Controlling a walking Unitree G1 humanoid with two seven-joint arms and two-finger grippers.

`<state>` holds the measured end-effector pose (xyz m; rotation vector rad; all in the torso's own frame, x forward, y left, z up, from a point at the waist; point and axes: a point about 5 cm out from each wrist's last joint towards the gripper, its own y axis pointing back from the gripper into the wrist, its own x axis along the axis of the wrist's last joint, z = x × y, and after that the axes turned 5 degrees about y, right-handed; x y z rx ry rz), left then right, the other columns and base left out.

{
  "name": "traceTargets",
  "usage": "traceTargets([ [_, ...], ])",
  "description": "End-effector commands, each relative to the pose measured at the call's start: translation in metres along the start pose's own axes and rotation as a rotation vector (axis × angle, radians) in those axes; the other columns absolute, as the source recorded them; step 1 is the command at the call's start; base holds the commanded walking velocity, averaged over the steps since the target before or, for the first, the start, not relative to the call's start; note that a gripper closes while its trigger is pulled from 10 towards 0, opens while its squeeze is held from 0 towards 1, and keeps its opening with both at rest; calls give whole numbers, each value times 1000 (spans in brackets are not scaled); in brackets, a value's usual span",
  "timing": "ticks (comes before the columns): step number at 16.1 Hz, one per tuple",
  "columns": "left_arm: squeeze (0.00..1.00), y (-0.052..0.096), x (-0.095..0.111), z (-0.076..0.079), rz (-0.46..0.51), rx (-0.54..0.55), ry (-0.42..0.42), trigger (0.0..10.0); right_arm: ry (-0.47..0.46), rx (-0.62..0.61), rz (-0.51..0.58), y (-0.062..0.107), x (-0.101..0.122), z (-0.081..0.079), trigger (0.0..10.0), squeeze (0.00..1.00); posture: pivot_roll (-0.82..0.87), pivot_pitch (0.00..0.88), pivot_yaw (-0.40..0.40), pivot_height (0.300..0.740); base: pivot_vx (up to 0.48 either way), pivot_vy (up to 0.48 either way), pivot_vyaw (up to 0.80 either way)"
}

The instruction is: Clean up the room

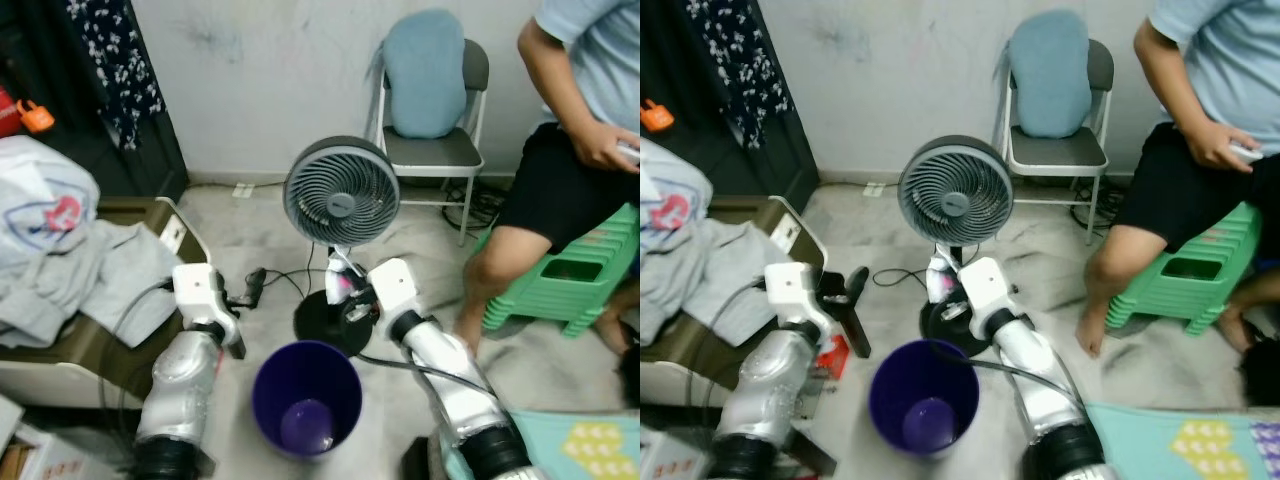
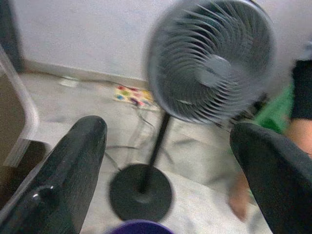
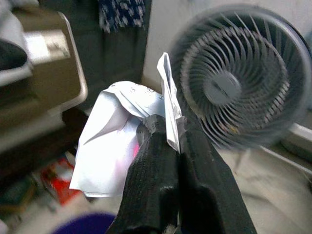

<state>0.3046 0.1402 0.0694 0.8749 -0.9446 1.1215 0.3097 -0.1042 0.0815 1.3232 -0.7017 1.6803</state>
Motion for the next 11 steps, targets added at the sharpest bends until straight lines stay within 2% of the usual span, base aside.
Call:
traceTargets([
  [1,0,0,0,-6,-19,27,-15,10000,-10,-1,5,-2,2,-1,10000,0,-134,0,19,740,0,0,0],
  [4,0,-6,-8,-8,-100,28,-44,10000,-13,-57,-37,-8,-2,5,10000,0,-135,0,23,740,0,0,0],
  [6,0,-4,-17,-9,-207,-47,-104,10000,-68,-142,-132,-9,-13,14,10000,0,-132,0,36,740,0,0,0],
  [7,0,-2,-21,-10,-246,-66,-102,10000,-86,-165,-154,-8,-17,16,10000,0,-131,0,37,740,0,0,0],
  [9,0,3,-32,-19,-347,-81,-168,10000,-103,-184,-216,-8,-26,16,10000,0,-124,0,44,740,0,0,0],
  [11,0,3,-44,-12,-428,-176,-238,10000,-94,-193,-270,-10,-31,13,10000,0,-129,0,49,740,0,0,0],
])
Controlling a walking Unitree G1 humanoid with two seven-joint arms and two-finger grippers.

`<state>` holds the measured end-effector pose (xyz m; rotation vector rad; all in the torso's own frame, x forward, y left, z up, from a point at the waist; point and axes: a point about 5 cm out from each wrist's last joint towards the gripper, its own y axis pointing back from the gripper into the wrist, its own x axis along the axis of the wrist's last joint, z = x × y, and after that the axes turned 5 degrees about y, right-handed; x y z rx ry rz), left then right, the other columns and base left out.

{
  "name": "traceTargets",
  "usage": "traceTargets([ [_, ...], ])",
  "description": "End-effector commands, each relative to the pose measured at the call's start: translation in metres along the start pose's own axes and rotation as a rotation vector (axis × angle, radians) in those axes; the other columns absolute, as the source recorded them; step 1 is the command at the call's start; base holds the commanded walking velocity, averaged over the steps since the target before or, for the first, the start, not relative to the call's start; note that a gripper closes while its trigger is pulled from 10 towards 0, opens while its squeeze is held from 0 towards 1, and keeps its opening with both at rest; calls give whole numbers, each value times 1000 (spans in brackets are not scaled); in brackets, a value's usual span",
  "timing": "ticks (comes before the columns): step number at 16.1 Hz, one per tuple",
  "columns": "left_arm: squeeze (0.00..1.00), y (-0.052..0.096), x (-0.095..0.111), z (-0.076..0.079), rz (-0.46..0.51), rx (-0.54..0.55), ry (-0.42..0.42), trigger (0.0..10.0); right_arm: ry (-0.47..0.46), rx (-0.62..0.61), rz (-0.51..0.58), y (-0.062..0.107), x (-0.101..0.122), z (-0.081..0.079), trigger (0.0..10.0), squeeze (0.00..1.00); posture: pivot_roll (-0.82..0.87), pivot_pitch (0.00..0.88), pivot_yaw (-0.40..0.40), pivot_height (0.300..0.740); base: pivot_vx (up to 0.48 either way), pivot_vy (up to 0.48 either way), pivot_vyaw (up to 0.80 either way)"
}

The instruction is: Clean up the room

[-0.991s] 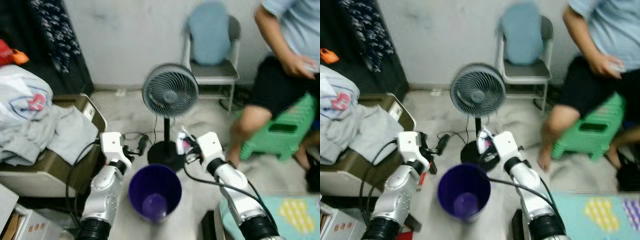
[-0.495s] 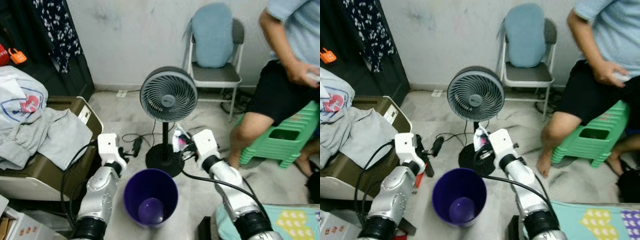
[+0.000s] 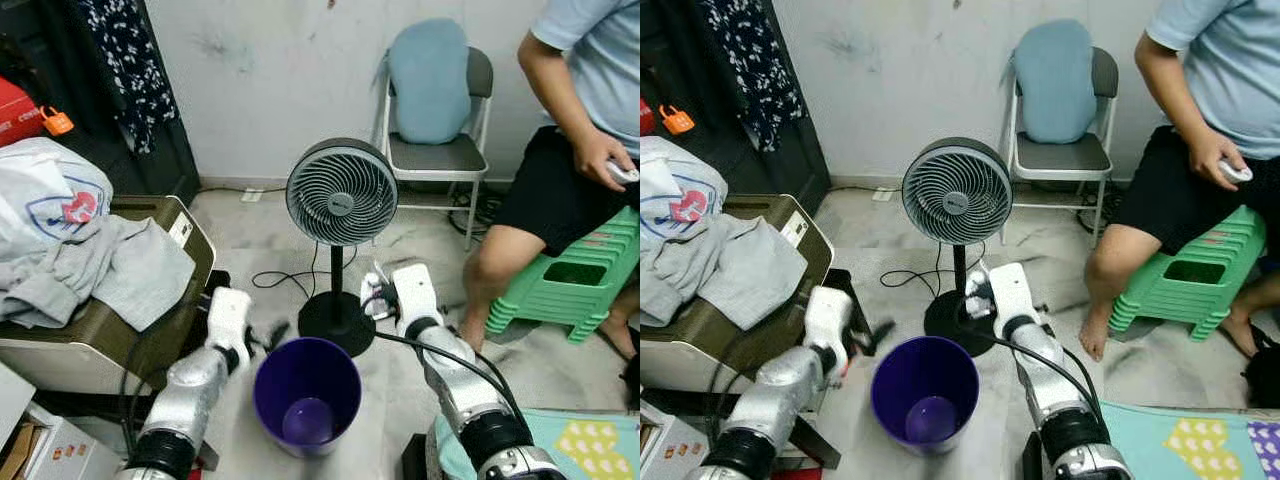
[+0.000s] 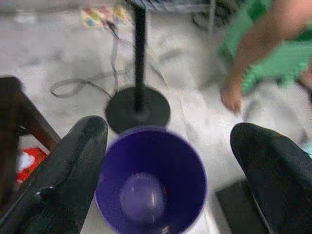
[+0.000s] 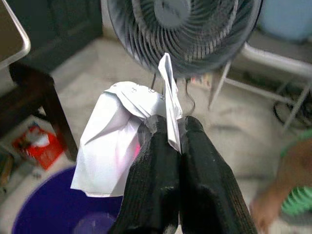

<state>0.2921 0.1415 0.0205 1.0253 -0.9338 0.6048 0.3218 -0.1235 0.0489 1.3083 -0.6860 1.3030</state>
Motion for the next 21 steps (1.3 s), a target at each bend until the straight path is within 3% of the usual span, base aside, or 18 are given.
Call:
traceTargets([
  [1,0,-5,6,4,-12,-29,-59,10000,7,-4,-3,-5,6,-3,10000,0,-133,0,54,740,0,0,0],
  [4,0,-8,12,3,23,2,-65,10000,22,11,-18,-6,4,-8,10000,0,-142,0,64,740,0,0,0],
  [11,0,-10,4,2,-3,13,-59,10000,21,33,-26,-7,2,-21,10000,0,-150,0,77,740,0,0,726],
  [21,0,-12,11,5,56,-18,-24,10000,-7,35,-27,-9,2,-21,10000,0,-151,0,74,740,50,0,0],
])
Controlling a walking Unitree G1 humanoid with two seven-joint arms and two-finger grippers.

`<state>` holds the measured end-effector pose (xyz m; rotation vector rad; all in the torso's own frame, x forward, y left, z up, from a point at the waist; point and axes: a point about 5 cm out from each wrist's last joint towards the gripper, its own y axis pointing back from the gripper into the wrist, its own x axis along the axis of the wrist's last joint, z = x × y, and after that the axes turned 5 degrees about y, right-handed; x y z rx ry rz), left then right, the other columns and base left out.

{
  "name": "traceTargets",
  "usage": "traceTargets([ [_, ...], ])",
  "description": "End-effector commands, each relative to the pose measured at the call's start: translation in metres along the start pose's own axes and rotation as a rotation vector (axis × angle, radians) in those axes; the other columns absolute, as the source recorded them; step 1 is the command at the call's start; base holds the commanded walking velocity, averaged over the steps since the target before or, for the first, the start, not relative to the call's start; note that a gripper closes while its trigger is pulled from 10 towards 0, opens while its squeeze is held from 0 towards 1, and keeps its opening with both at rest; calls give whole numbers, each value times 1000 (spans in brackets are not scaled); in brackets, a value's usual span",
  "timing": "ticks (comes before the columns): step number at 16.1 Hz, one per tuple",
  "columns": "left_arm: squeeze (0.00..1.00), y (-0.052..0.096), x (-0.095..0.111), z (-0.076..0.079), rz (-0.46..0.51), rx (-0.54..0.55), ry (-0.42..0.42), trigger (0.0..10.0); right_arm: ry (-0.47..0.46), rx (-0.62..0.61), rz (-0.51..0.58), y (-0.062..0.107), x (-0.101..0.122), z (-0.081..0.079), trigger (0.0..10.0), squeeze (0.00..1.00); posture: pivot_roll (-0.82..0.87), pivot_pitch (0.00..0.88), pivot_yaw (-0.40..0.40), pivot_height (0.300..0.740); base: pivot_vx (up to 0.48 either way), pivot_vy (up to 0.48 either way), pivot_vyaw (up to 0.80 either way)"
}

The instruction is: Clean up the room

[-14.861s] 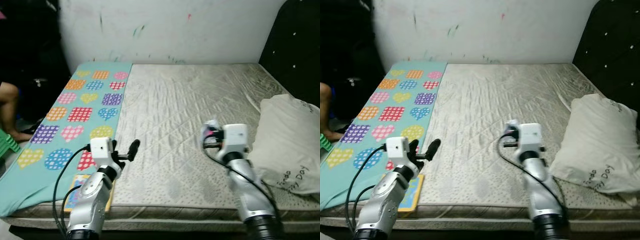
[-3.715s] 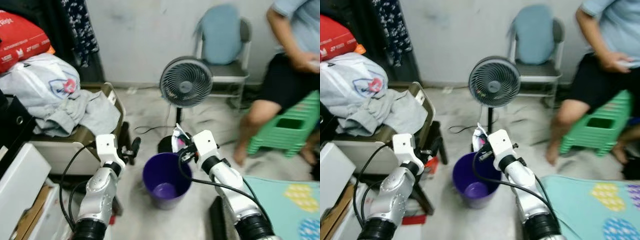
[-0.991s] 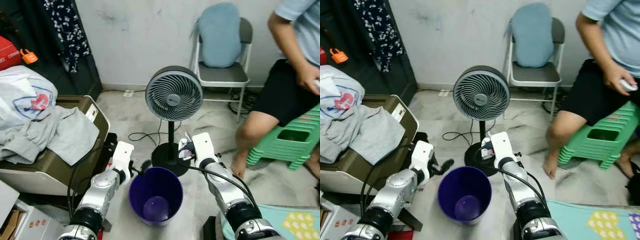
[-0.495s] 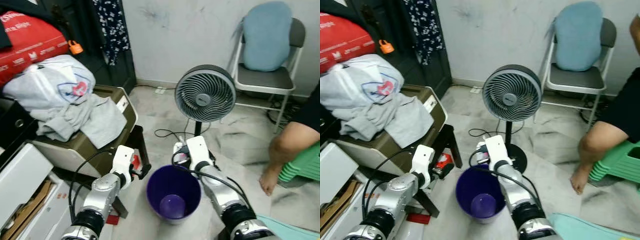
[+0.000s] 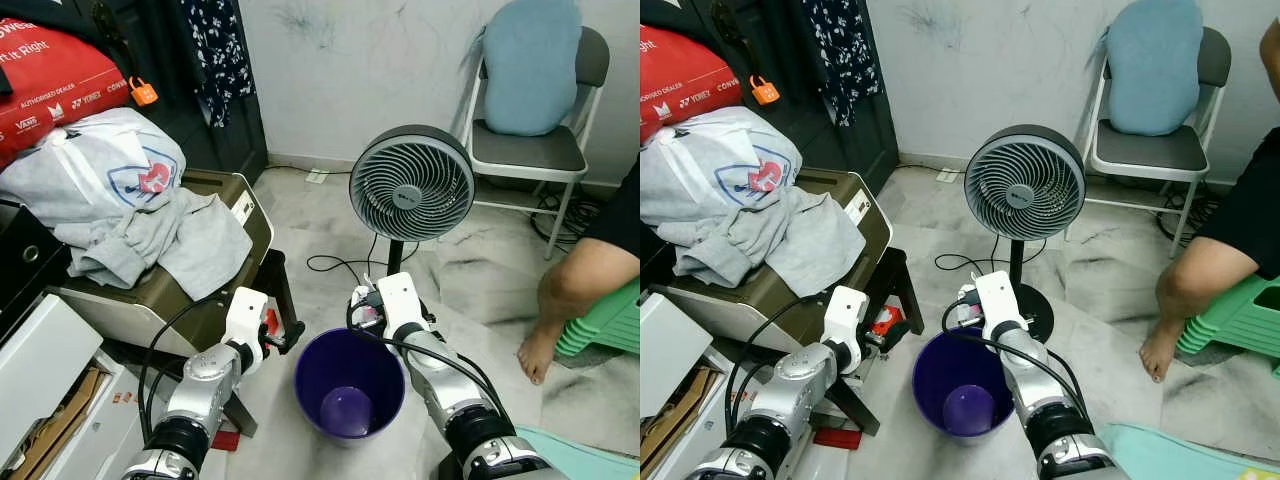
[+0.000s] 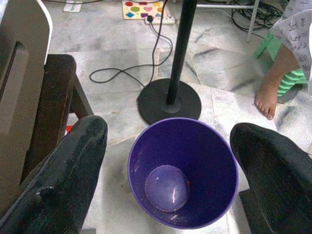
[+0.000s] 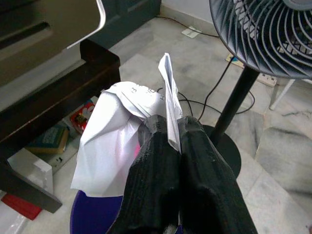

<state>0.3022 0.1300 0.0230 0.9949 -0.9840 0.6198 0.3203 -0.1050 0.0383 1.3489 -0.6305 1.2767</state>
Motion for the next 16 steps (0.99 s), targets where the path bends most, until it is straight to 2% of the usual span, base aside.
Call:
traceTargets([
  [1,0,0,4,-3,14,5,-1,10000,-4,0,27,-3,8,-1,10000,0,-151,0,74,740,259,0,0],
  [9,0,-2,8,-4,22,7,3,10000,0,6,38,-5,12,0,10000,0,-152,0,72,740,260,0,0],
  [16,0,-3,8,-4,21,12,8,10000,4,8,44,-5,13,0,10000,0,-154,0,70,740,0,0,0],
])
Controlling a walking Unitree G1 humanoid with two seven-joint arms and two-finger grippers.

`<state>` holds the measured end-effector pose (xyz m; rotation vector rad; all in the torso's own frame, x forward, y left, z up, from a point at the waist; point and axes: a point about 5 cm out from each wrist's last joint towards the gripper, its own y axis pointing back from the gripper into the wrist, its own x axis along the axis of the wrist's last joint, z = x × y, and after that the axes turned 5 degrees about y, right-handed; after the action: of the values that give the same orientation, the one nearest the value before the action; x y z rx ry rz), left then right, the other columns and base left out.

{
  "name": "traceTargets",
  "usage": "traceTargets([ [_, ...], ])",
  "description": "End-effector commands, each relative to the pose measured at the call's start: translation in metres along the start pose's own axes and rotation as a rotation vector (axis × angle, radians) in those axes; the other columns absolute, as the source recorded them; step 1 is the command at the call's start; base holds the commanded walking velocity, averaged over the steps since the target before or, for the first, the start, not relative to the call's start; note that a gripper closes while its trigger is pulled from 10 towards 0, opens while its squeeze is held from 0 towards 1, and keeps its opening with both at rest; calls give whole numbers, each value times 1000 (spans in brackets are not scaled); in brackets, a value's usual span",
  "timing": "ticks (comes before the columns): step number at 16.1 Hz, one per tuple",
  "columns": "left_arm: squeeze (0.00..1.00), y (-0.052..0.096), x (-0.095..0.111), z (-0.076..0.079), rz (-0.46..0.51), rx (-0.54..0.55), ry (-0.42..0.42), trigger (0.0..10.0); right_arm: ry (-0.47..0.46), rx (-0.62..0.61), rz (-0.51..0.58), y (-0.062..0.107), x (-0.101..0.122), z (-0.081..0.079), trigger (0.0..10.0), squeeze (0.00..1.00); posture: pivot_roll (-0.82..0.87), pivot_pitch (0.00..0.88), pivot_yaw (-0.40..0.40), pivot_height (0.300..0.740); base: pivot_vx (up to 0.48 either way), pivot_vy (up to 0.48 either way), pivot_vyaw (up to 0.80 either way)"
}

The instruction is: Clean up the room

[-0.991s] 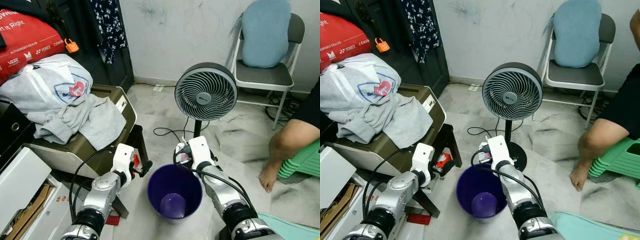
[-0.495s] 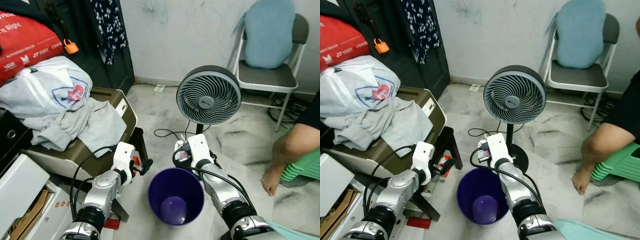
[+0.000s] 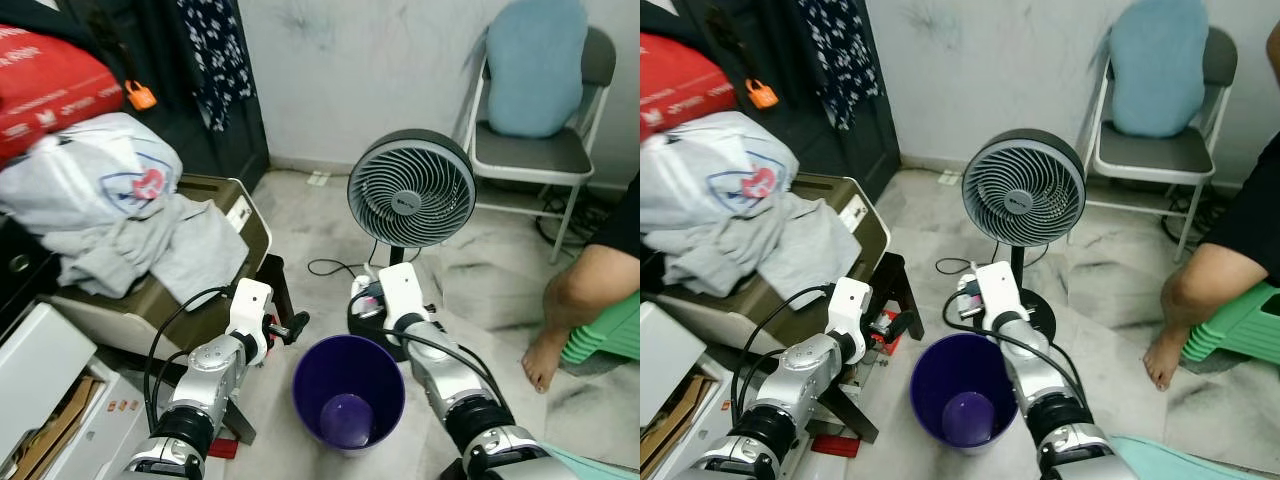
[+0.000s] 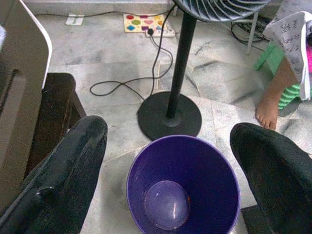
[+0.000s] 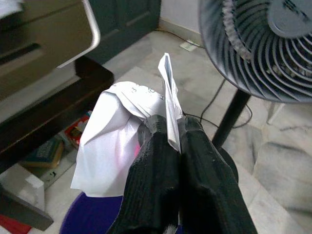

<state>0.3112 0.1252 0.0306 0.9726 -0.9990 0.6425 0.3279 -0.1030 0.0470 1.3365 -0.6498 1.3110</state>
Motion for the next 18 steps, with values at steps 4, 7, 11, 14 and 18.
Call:
traceTargets([
  [4,0,3,-2,-7,-9,20,4,10000,-6,8,9,-1,3,-2,10000,0,-154,0,70,740,0,0,0],
  [7,0,3,-2,-7,-9,20,4,10000,-6,8,9,-1,3,-2,10000,0,-154,0,70,740,0,0,0],
  [11,0,3,-2,-7,-9,20,4,10000,-6,8,9,-1,3,-2,10000,0,-154,0,70,740,0,0,0],
  [14,0,3,-3,-7,-5,26,26,10000,6,23,16,-1,3,-3,10000,0,-152,0,61,740,116,0,0],
  [18,0,3,-3,-7,0,26,43,10000,16,33,17,-1,3,-4,10000,0,-151,0,60,740,383,0,0],
])
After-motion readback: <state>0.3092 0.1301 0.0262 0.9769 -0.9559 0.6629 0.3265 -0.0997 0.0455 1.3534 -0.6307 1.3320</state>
